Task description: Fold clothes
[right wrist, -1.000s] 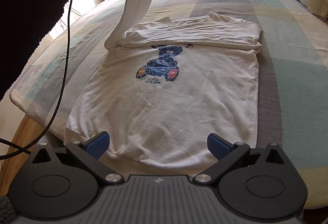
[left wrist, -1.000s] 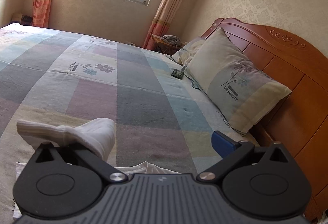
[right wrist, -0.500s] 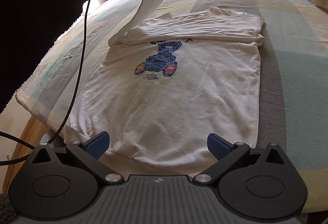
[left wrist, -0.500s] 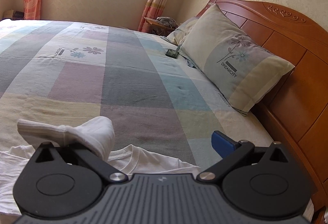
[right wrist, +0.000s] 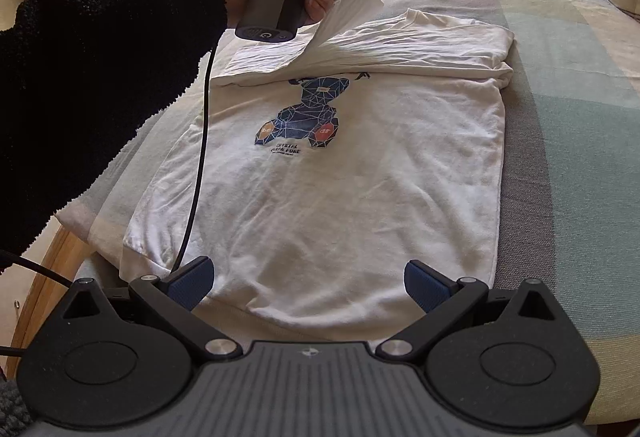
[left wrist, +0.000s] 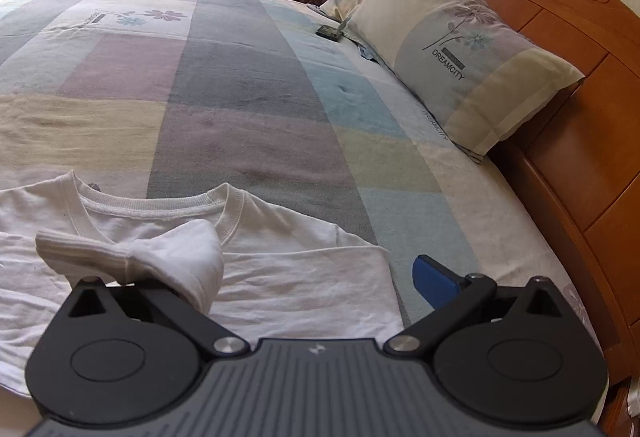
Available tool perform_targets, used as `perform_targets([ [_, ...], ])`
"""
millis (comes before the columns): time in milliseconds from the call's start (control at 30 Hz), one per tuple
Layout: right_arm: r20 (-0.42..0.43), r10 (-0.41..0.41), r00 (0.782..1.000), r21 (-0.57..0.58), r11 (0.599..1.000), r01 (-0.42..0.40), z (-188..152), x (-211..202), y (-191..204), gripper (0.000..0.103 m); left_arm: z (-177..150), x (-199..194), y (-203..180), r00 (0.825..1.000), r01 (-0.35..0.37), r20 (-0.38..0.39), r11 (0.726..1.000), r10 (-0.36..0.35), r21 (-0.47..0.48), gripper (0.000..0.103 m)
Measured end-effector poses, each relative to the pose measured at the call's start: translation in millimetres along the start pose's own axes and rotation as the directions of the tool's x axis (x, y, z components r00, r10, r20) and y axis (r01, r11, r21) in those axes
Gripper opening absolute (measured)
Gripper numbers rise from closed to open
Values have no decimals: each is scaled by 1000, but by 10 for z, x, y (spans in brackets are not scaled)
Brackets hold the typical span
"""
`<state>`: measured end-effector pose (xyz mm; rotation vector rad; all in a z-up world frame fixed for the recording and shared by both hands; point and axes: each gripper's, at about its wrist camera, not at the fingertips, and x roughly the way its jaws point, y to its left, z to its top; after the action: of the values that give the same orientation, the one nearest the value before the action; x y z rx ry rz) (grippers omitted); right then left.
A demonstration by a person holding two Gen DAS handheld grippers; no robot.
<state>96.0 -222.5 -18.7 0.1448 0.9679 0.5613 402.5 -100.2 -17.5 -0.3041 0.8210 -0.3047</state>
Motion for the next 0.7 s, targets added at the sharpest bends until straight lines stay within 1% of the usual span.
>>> perform_targets([
  [100,-9,-2,1000,9,1000,2,-10,28,-11,103,-128,144,68,999,15,-46,999,-17,-31,102],
  [200,-11,0,1000,9,1000,1,-23,24,-9,103,-265,283,205,992,50,-106,992,-63,-117,102],
  [267,-5,2,1000,13,1000,-2,-19,8,-14,103,-334,318,284,989,66,-121,983,-87,-172,102],
  [367,1,1,1000,17,1000,-1,-12,-4,-22,103,-385,247,390,987,106,-90,965,-131,-239,102],
  [433,5,0,1000,19,1000,0,-8,-11,-26,103,-410,175,484,983,146,-64,943,-172,-298,102],
  [500,9,-2,1000,20,1000,2,-5,-18,-31,103,-468,76,646,974,204,-11,891,-228,-405,102],
  [533,11,-3,1000,21,1000,3,-4,-22,-33,103,-504,31,719,970,227,19,865,-244,-447,102],
  [567,13,-4,1000,21,1000,3,-2,-25,-35,103,-527,-16,778,969,235,47,848,-242,-475,102],
  [600,15,-4,1000,22,1000,4,-1,-29,-37,103,-521,-52,818,972,229,69,845,-223,-484,102],
  [667,19,-6,1000,23,1000,6,3,-36,-41,103,-479,-100,883,978,210,105,847,-182,-488,102],
  [700,21,-7,1000,24,1000,6,4,-39,-44,103,-452,-103,910,978,206,118,843,-170,-496,102],
])
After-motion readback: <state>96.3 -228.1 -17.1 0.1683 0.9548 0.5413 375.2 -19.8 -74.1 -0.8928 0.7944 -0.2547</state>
